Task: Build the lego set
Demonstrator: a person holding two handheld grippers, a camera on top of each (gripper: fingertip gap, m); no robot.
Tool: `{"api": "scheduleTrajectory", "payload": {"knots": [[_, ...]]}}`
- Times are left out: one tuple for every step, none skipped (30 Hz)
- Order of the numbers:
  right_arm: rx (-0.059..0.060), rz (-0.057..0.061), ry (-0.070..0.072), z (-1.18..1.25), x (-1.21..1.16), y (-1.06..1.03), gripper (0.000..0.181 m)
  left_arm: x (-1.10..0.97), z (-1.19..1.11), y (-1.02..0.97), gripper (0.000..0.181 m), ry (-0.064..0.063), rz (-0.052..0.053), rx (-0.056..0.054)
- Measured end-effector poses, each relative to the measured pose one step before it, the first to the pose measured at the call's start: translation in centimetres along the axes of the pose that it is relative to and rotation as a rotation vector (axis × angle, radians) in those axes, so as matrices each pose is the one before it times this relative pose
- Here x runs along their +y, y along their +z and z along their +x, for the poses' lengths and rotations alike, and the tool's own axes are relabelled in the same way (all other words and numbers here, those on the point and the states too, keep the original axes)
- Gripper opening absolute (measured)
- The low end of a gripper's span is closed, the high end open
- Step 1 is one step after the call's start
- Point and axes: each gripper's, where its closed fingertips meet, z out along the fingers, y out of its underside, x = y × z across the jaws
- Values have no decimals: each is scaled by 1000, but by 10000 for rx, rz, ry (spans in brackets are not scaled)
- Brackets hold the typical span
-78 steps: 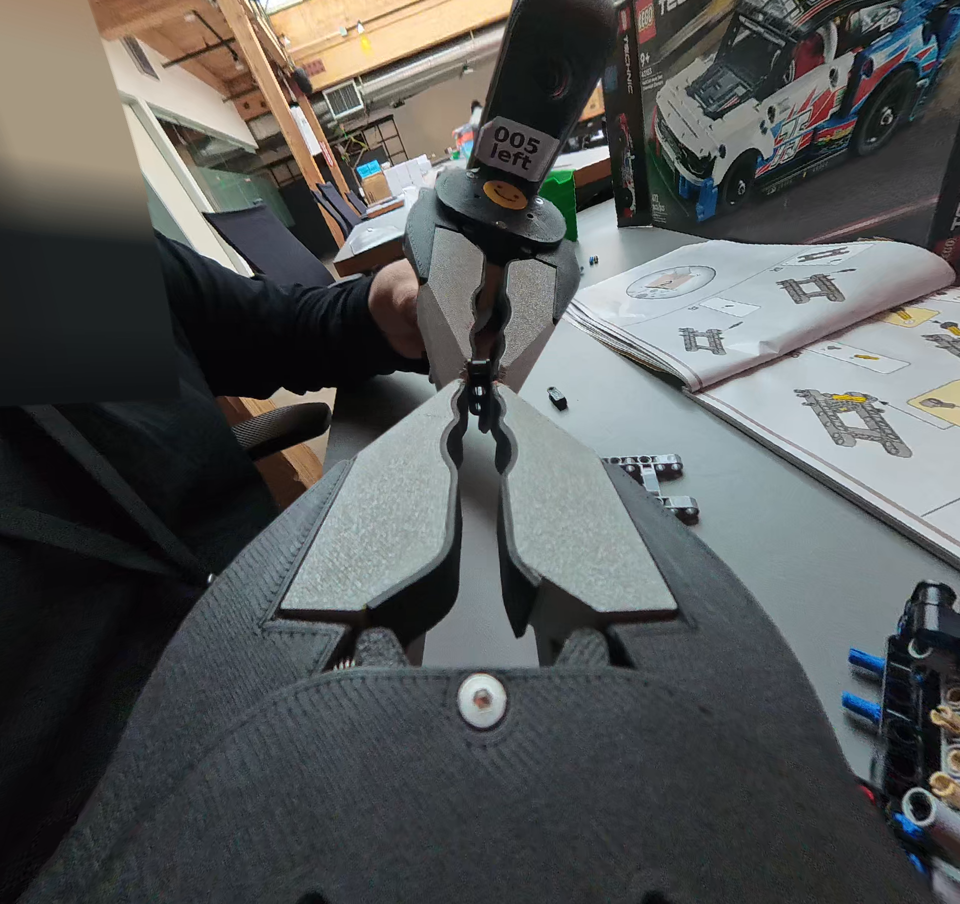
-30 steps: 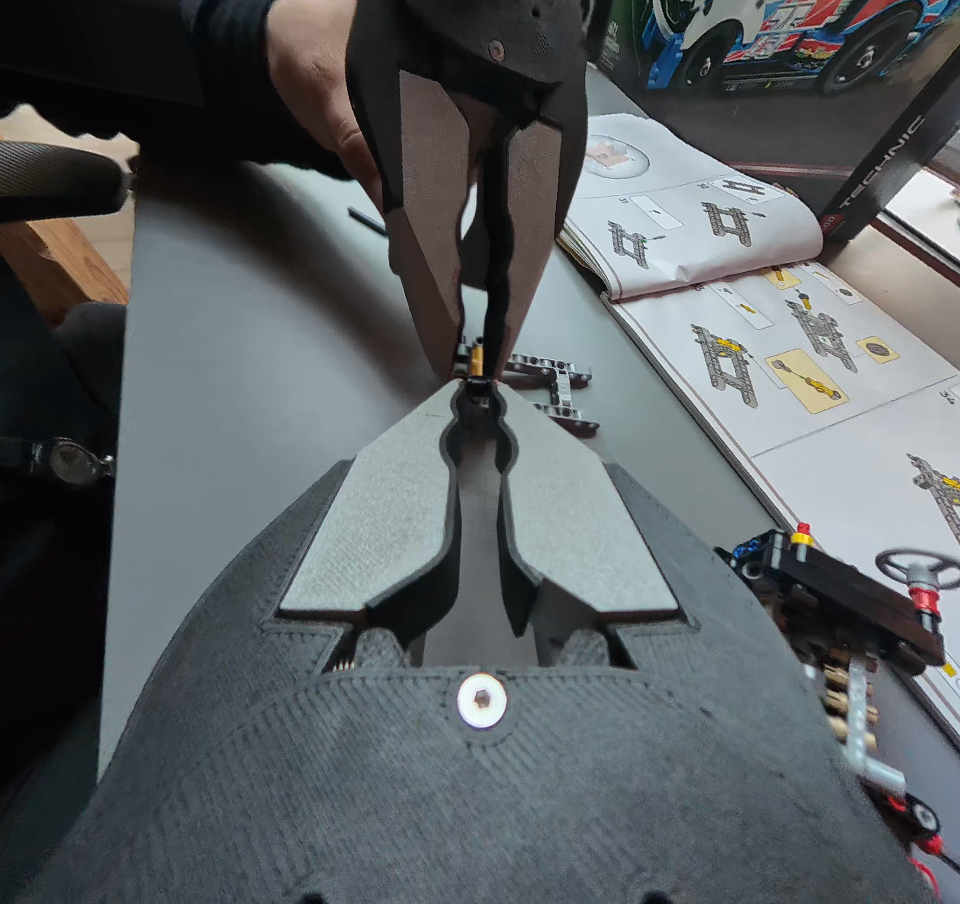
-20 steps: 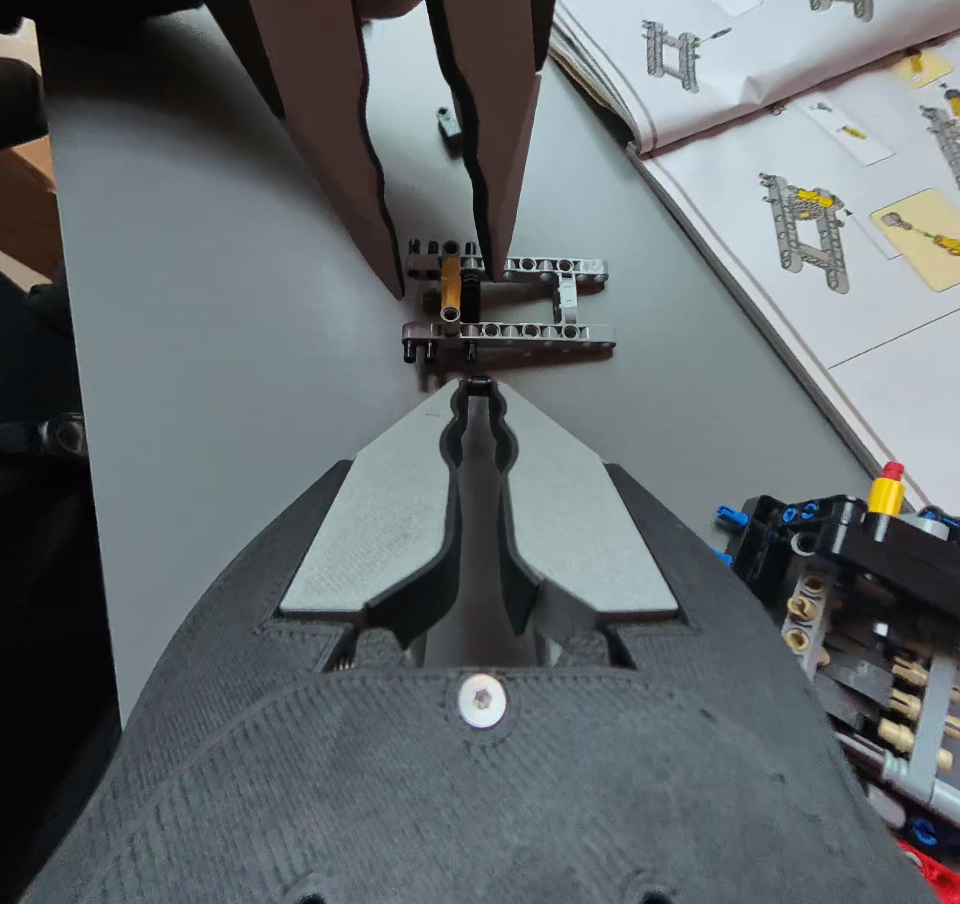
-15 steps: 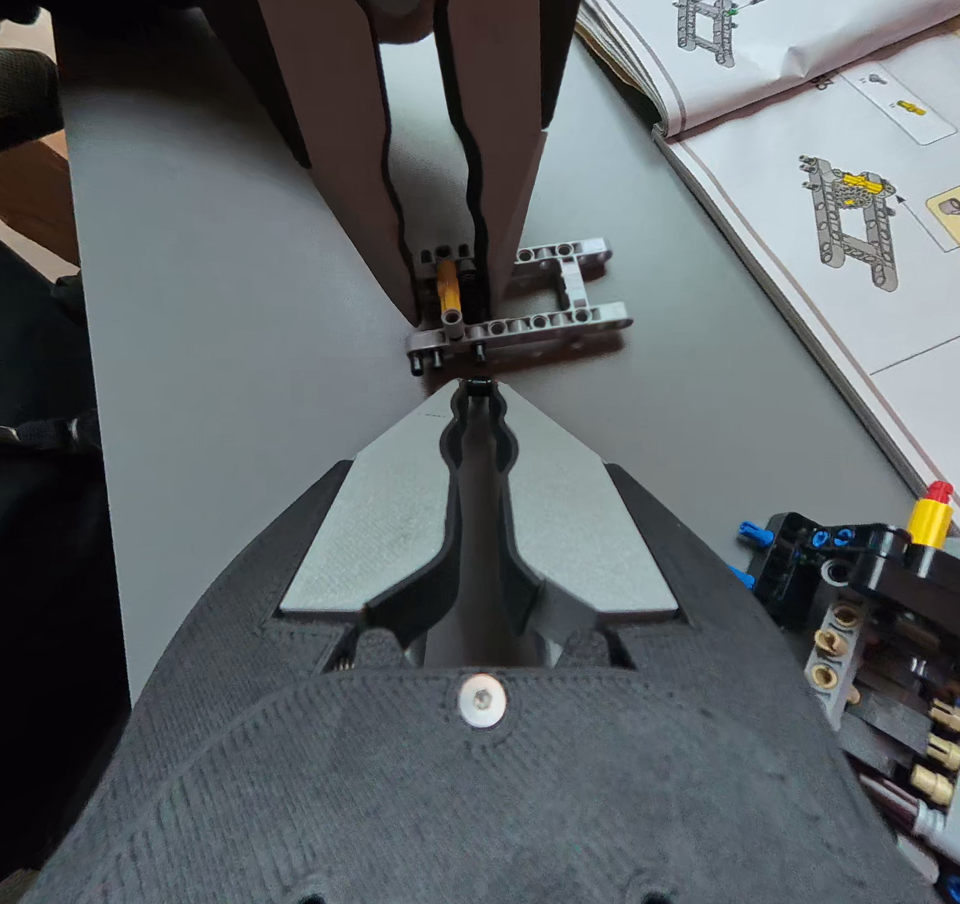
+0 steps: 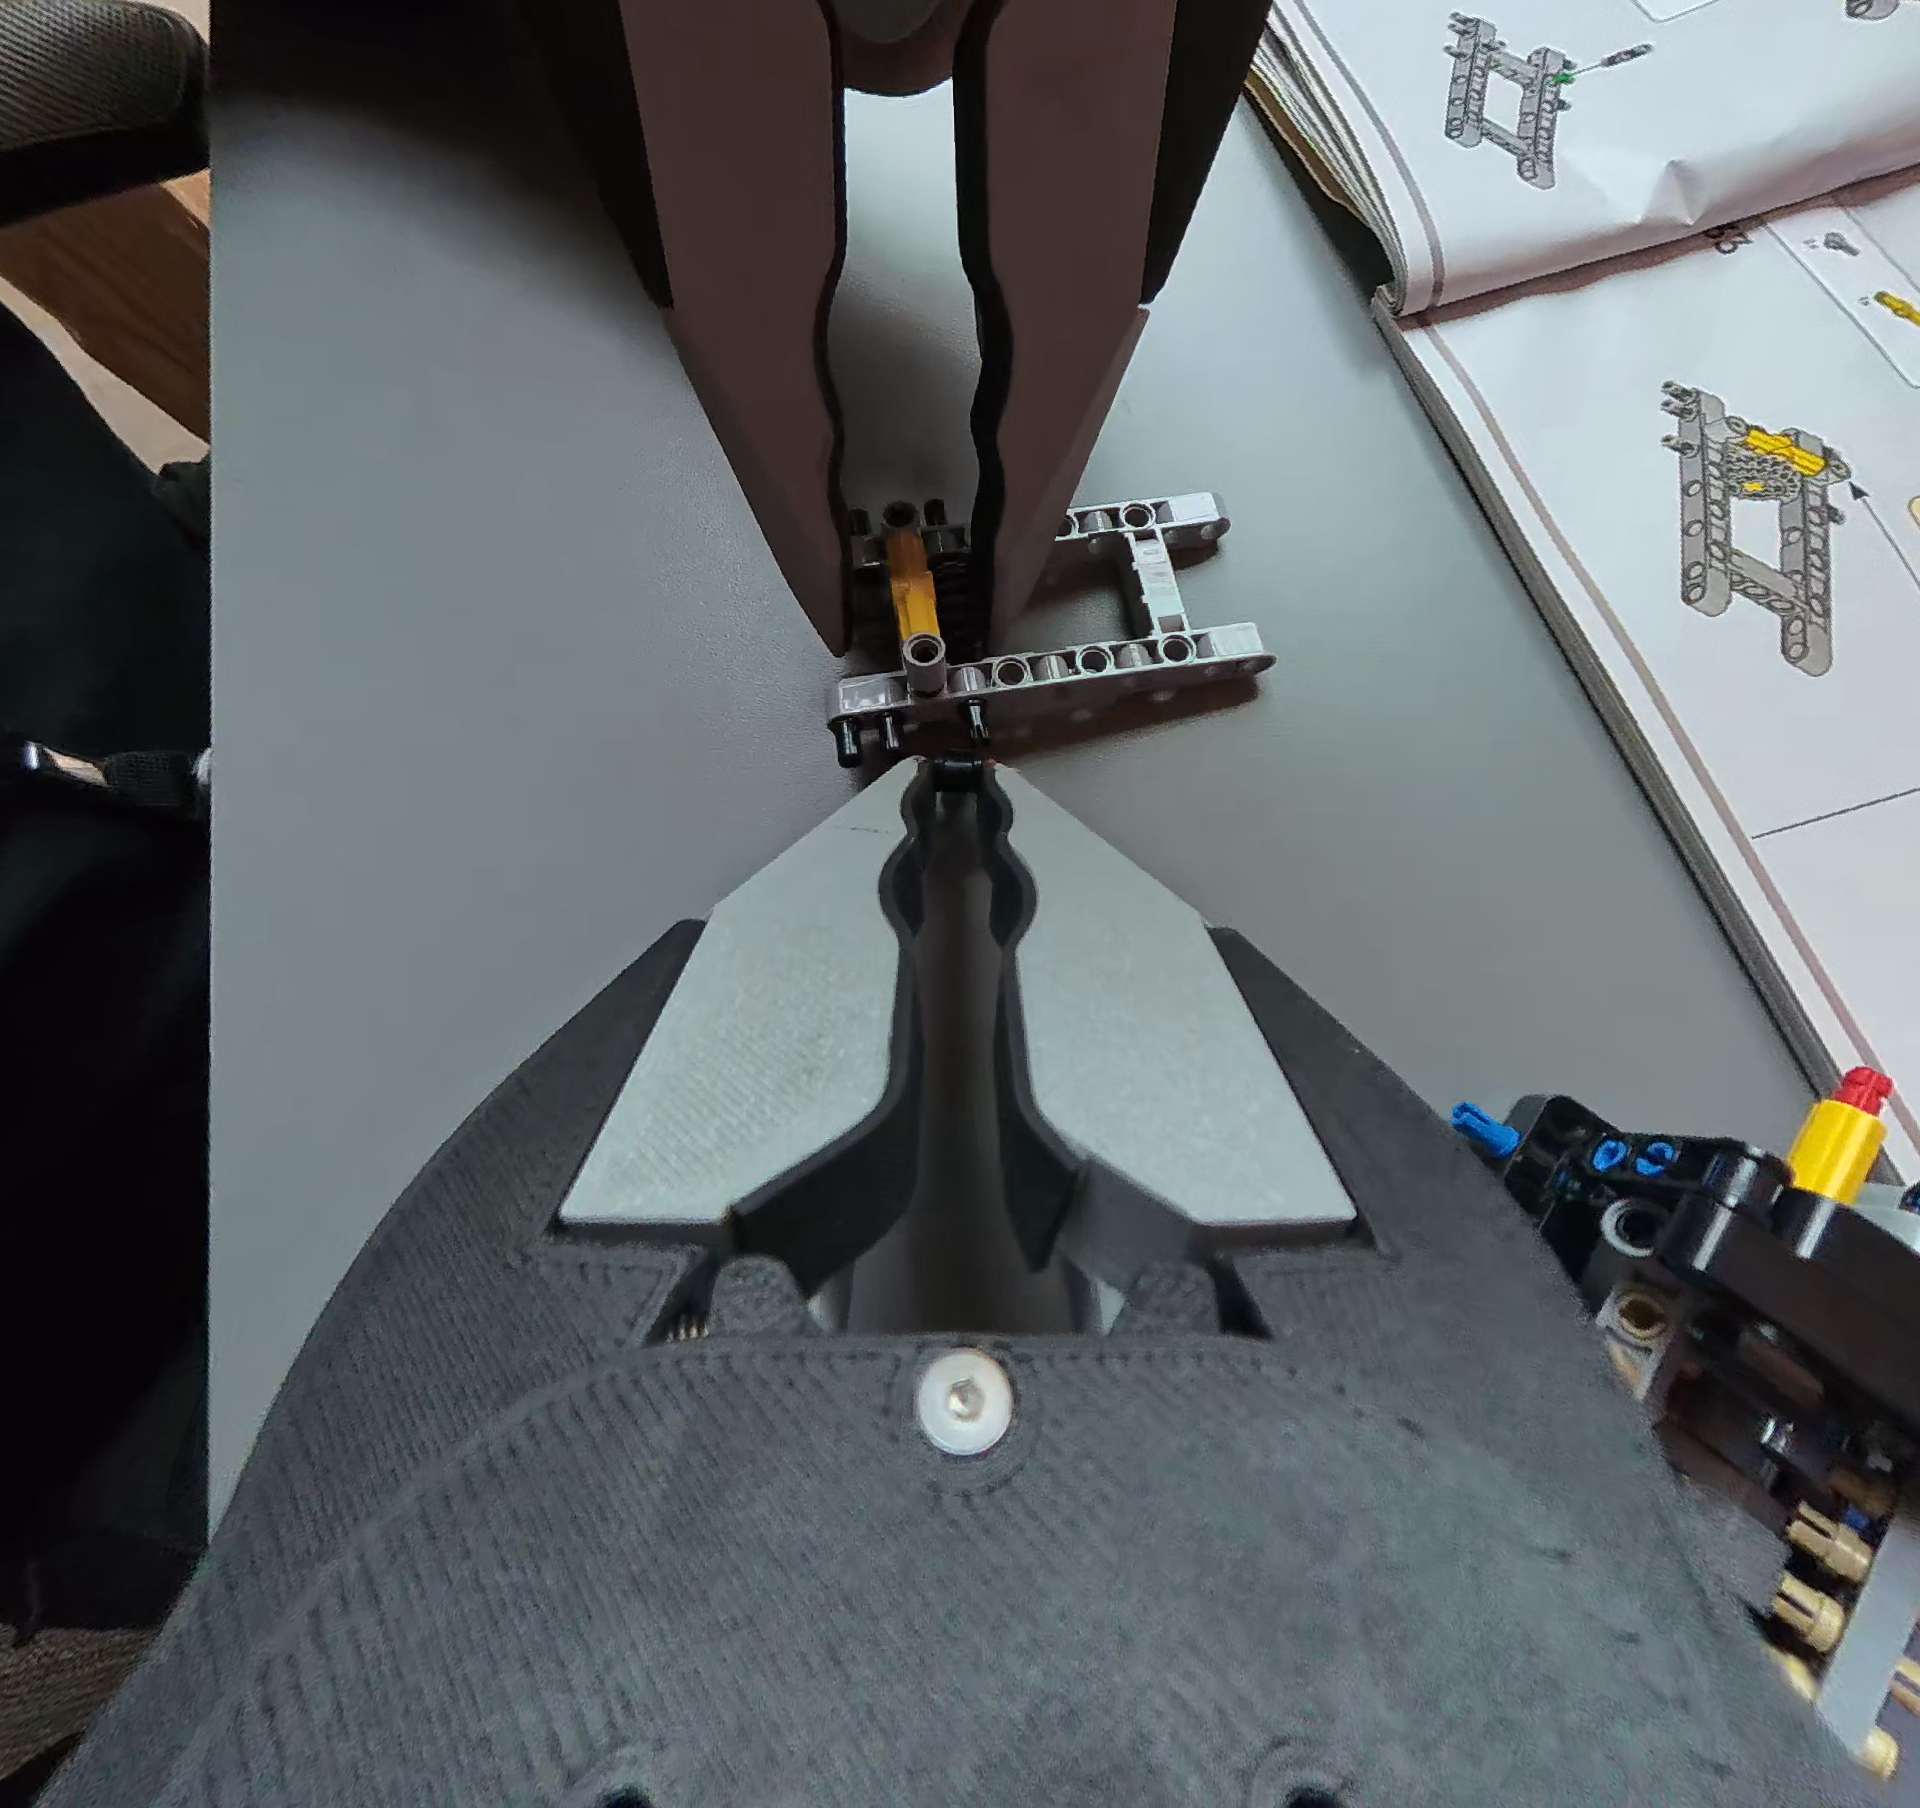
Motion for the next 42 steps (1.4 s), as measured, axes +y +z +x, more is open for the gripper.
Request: {"api": "scheduleTrajectory", "payload": {"knots": [[-19,-9,-6,63,-12,9,5,4,-1,-3,23,-30,-12,29],[18,4,-23,104,-13,-14,5,2,9,6,23,-11,-10,21],[-14,-10,-25,33,-1,-10,5,2,13,1,23,-1,-15,12],[-3,-2,-43,32,1,-31,5,-5,-3,6,23,-14,-23,-3],[75,-8,-67,154,4,-60,5,6,-12,5,23,6,-38,-10],[68,-31,-57,152,43,-87,5,22,18,-5,23,28,-66,-1],[-61,6,-3,-15,-6,-68,5,22,12,-16,23,21,-88,-3],[-113,60,31,-99,-74,-27,5,-14,-40,10,23,15,-61,-32],[-46,49,18,-14,-49,2,5,-46,-75,34,23,24,-26,-50],[-10,-9,-8,16,37,23,5,-41,-38,18,23,19,-16,-24],[0,-17,-26,9,46,25,5,-9,-45,2,23,-5,-39,-6],[14,17,-36,-6,-15,-7,5,-1,-98,-28,23,-18,-40,-45],[7,33,-50,-16,-47,-31,5,-66,-126,-86,24,2,14,-71],[11,24,-71,-39,-49,-30,5,-155,-62,-142,26,19,83,-42],[32,-2,-78,-8,-5,-12,5,-202,53,-205,26,4,117,43],[57,10,-70,41,-25,-18,5,-227,97,-163,25,-10,122,88],[50,10,-49,40,-16,-1,5,-110,40,-40,25,-10,48,75],[-1,-20,-22,-6,6,14,5,82,-145,75,25,-44,-78,-22],[3,-17,-20,12,10,5,5,151,-147,183,26,-30,-118,-21],[35,1,-29,55,-18,6,5,138,6,223,26,-12,-94,50],[10,-10,-14,24,14,-7,5,108,2,220,26,-18,-83,27],[-8,3,1,23,-16,-18,5,-103,35,131,24,11,43,16],[4,27,-1,32,-35,-17,5,-33,32,63,23,25,-4,14],[4,13,-2,41,-29,-11,5,-16,14,10,23,34,-17,-3],[-2,1,-20,33,-21,-8,5,6,-12,1,23,17,-30,-3],[42,-38,-54,95,13,-41,5,-1,-7,-2,23,-6,-20,10],[92,-58,-88,153,22,-79,5,-8,-27,-5,23,-17,-19,9],[51,-40,-88,102,-13,-102,5,20,-32,-37,23,16,-20,-2],[2,-9,-48,49,-64,-71,5,22,-23,-27,23,25,-18,10],[-32,0,-15,16,-59,-24,5,14,26,6,23,-10,-9,46],[-36,-33,-15,27,-3,34,5,-26,38,43,23,-35,1,67],[-51,-90,-33,-28,105,67,5,-53,32,24,23,-24,28,56],[-48,-99,-46,-55,132,75,5,-36,-14,16,23,-20,21,20],[-40,-58,-33,-70,78,54,5,-19,-3,8,23,-21,28,21],[-42,-34,-2,-81,38,46,5,-12,-6,-1,23,-29,29,25],[-48,-25,14,-74,29,33,5,-12,-1,-5,23,-39,27,34],[-27,1,-5,-55,0,14,5,-14,9,8,23,-39,23,42],[8,29,-18,8,-54,-9,5,-26,-3,1,23,-38,17,40],[8,31,-1,23,-70,-23,5,-19,3,4,23,-33,12,32],[-15,25,20,5,-54,-22,5,4,-1,-1,23,-12,0,20],[-10,27,11,5,-35,0,5,1,-6,-2,23,-11,4,22],[0,10,-8,6,-22,1,5,-4,-8,-7,23,-19,9,32]]}}
